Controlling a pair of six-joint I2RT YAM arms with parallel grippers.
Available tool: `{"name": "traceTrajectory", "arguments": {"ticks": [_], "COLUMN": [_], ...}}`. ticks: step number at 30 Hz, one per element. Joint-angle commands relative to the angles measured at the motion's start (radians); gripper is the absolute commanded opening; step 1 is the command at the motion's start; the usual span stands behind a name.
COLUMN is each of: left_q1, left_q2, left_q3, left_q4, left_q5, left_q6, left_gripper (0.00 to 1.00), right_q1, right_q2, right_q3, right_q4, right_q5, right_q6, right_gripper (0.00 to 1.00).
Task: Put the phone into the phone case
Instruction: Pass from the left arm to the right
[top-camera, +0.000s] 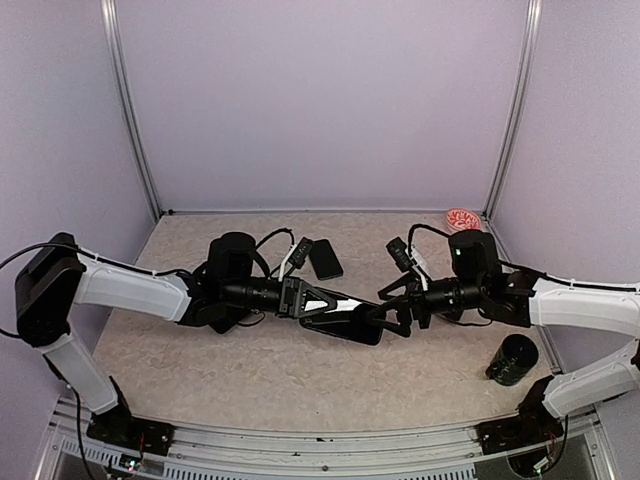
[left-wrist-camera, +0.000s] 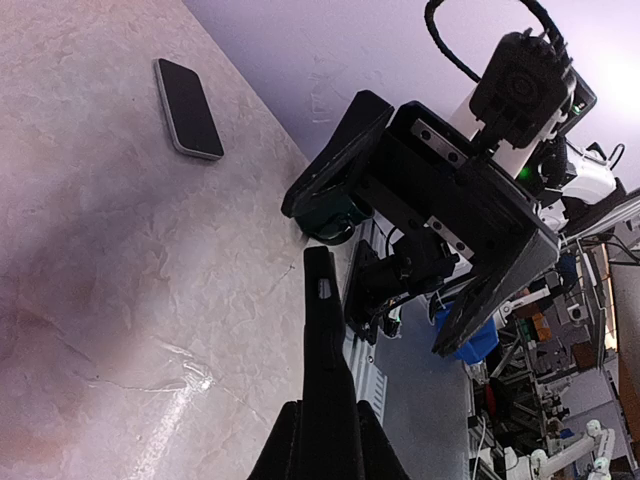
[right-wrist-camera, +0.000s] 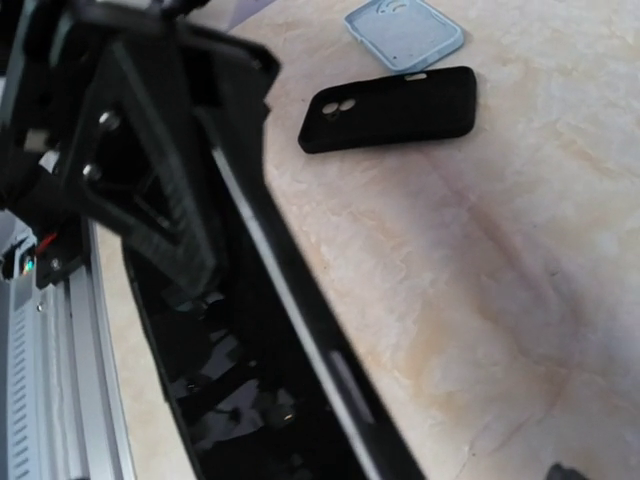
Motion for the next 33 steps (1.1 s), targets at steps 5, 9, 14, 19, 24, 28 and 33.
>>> {"name": "traceTrajectory", "arguments": {"ticks": [5, 9, 14, 19, 24, 28, 33], "left_q1": [-0.012, -0.019, -0.022, -0.022, -0.024, -0.024, -0.026], "left_q2": [0.052, 0.074, 0.104, 0.12, 0.129, 0.135, 0.143], "left_q3": [0.089, 0.109, 0.13, 0.143, 0.146, 0.144, 0.144], "left_q4": [0.021, 0.005, 0.006, -0.002, -0.002, 0.005, 0.015], "left_q5": [0.104, 0.111, 0.134, 0.137, 0.141, 0.142, 0.145], "left_q6": [-0.068, -0.08, -0.107, -0.112, -0.111, -0.113, -0.118], "left_gripper": [0.04, 0.04, 0.04, 0.05, 0.05, 0.05, 0.05], "right_q1": [0.115, 0.165, 0.224, 0.301, 0.327, 0.332, 0.34], "right_q2": [-0.045, -0.034, 0.027, 0.085, 0.097, 0.102, 0.136], "right_q3": [-0.023, 0.005, 0.066, 0.111, 0.121, 0.122, 0.136], "right_q4": [0.041, 0.007, -0.083, -0.152, -0.168, -0.171, -0.186], "right_q5": [0.118, 0.186, 0.295, 0.443, 0.505, 0.528, 0.608], "right_q6": [-0.143, -0.195, -0.257, -0.302, -0.315, -0.317, -0.308], "right_gripper": [1.0, 1.0, 1.0, 1.0, 1.0, 1.0, 1.0]}}
